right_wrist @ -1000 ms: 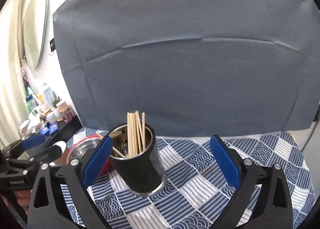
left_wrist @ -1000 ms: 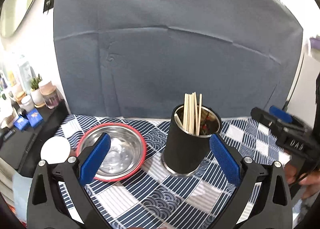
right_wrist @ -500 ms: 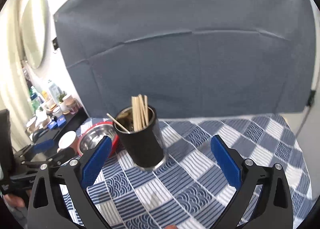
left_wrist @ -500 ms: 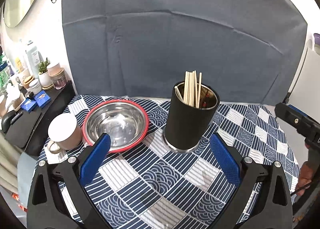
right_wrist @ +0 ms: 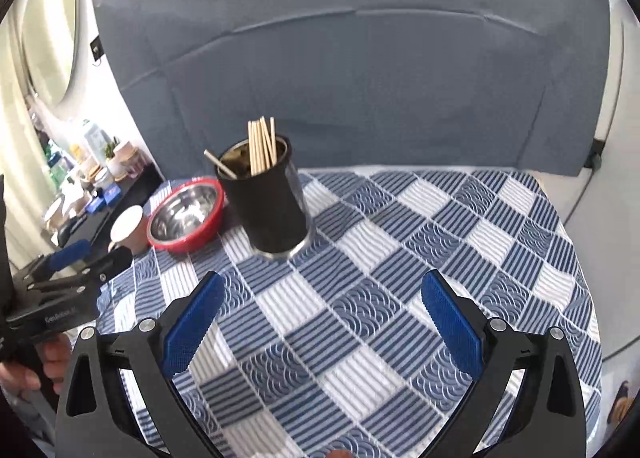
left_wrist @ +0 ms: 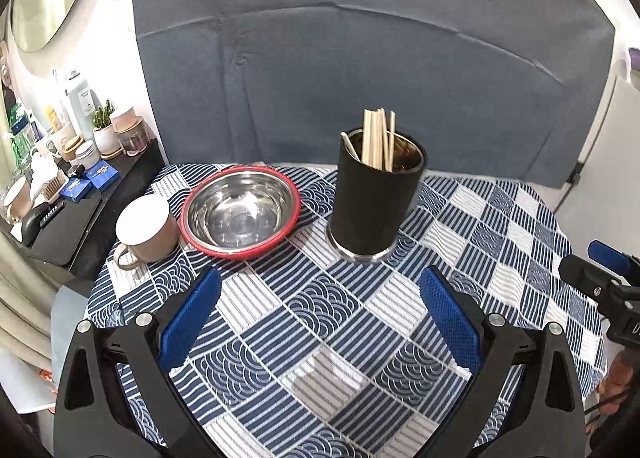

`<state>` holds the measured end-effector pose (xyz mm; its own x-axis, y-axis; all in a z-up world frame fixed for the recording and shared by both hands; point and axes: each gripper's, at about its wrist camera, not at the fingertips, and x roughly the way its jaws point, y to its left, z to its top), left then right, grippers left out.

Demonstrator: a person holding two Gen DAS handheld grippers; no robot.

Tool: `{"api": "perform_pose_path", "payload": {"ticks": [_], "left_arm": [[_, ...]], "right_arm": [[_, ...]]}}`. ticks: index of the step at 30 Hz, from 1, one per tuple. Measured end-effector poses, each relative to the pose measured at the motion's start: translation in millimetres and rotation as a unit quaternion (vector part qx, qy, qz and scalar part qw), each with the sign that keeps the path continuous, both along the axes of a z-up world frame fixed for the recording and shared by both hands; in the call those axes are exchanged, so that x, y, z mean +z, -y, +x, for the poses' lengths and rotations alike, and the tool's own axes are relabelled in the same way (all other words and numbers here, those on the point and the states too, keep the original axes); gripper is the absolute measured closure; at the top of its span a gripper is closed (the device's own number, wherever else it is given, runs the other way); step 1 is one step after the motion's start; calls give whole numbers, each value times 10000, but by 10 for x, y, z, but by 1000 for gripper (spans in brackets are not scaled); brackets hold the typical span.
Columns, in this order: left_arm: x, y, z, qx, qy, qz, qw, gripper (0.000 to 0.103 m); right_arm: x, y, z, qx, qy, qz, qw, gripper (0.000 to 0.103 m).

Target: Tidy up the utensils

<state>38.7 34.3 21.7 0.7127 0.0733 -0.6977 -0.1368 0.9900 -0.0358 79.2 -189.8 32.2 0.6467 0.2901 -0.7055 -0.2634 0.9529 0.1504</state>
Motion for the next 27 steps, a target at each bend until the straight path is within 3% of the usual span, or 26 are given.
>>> {"api": "perform_pose_path", "payload": {"ticks": [9, 27], "left_arm": [[-95, 175, -181, -62, -218, -4, 9997, 6], [-176, 146, -226, 104, -381, -143, 9991, 6]], "right_arm": [[-109, 36, -203, -122, -215, -10, 9997, 8], [-201, 17, -227, -38, -410, -90, 9991, 8]]}}
